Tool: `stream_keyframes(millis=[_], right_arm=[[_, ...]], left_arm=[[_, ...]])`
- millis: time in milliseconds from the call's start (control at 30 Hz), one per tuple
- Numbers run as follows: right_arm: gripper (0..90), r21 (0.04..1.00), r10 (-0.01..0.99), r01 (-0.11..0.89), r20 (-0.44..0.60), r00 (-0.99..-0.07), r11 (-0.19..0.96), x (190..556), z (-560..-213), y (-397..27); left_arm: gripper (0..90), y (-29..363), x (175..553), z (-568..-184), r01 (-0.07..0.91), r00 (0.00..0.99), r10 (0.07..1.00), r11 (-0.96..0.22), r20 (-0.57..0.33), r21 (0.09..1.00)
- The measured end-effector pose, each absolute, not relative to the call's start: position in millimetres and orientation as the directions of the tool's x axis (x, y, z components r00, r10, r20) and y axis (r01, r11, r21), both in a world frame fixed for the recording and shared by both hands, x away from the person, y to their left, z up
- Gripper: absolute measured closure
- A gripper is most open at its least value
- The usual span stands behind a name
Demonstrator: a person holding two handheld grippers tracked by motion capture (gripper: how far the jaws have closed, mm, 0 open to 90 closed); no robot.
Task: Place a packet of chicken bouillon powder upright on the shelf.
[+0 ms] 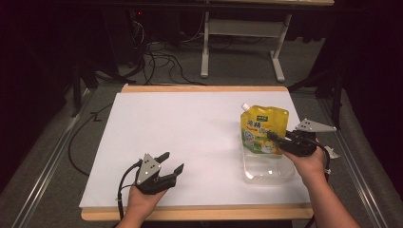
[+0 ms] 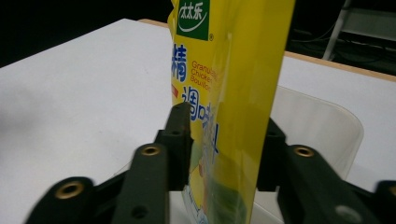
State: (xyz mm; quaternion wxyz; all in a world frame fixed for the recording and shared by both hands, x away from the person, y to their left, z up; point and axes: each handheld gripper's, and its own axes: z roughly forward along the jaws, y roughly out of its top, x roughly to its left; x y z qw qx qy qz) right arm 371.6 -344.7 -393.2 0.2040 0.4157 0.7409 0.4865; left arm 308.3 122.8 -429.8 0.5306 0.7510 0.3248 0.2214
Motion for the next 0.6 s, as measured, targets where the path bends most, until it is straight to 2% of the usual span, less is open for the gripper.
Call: stream_keyframes(millis=[200,233,267,300,367,600], right_arm=[[34.9,0.891,0.834,0.417,0.087,-0.544,0.179,368.8,-389.5,-344.4],[31.0,0.891,0.840,0.420,0.090,-0.536,0.173,367.9,-388.8,-344.6],[31.0,0.891,0.840,0.420,0.090,-0.536,0.173,367.9,-388.8,-344.6],[24.3,0.891,0.849,0.423,0.091,-0.520,0.164,366.1,-387.2,-345.0],[17.8,0.895,0.859,0.418,0.087,-0.504,0.155,362.3,-384.2,-346.4],[12.8,0.909,0.863,0.385,0.062,-0.502,0.159,339.6,-371.6,-346.3]], left_arm=[[35.9,122.3,308.0,-429.9,0.254,0.693,0.721,-0.227,-0.014,0.940],[36.0,122.2,308.0,-429.9,0.254,0.695,0.719,-0.228,-0.013,0.940],[35.9,122.2,308.0,-429.9,0.254,0.695,0.719,-0.228,-0.013,0.940],[35.9,122.0,308.0,-429.9,0.254,0.694,0.719,-0.228,-0.013,0.940],[35.9,121.9,307.9,-429.9,0.254,0.696,0.718,-0.229,-0.013,0.940],[35.9,119.9,306.8,-429.8,0.251,0.701,0.713,-0.232,-0.011,0.940]])
